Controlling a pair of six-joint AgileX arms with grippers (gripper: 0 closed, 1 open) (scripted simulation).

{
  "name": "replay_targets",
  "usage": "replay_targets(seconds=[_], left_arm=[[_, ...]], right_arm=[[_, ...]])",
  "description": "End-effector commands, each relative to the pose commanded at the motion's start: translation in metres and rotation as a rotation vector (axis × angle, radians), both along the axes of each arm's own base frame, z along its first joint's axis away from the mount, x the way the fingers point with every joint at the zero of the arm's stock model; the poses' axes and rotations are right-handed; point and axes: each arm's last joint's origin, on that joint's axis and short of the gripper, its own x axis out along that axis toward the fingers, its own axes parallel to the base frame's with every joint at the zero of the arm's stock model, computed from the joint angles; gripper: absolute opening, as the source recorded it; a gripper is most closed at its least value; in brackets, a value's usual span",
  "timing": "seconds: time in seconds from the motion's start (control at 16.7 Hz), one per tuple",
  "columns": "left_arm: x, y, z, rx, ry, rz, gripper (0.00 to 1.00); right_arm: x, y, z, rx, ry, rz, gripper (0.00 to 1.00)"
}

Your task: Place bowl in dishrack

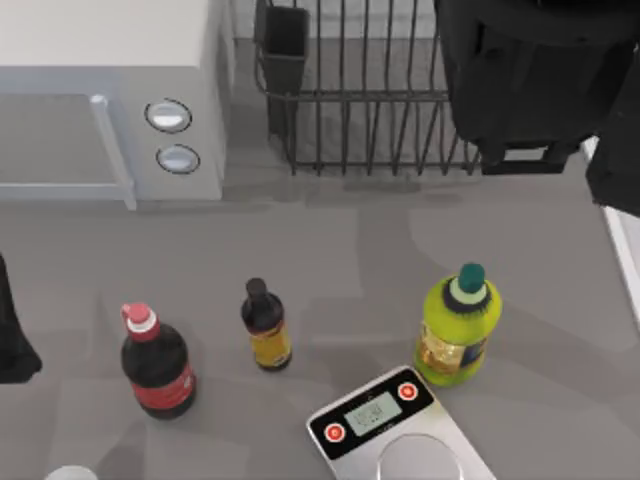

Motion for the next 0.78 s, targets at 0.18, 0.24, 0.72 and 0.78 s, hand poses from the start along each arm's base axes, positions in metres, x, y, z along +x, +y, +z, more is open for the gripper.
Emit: replay_targets(seconds=[0.18,0.24,0.72,0.78], left_arm=[[0.000,0.000,0.000,0.000,0.000,0.000,1.00],[0.000,0.000,0.000,0.000,0.000,0.000,1.00],[0.000,0.000,0.000,0.000,0.000,0.000,1.00],[0.000,0.000,0.000,0.000,0.000,0.000,1.00]], right_arm=[[0.031,0.016,-0.024,-0.001,0.003,0.004,0.00],[0.046,0.022,-0.037,0.000,0.002,0.006,0.00],[0.179,0.007,-0.175,0.013,-0.013,0.001,0.00],[0.187,0.001,-0.186,0.007,-0.007,0.000,0.00]])
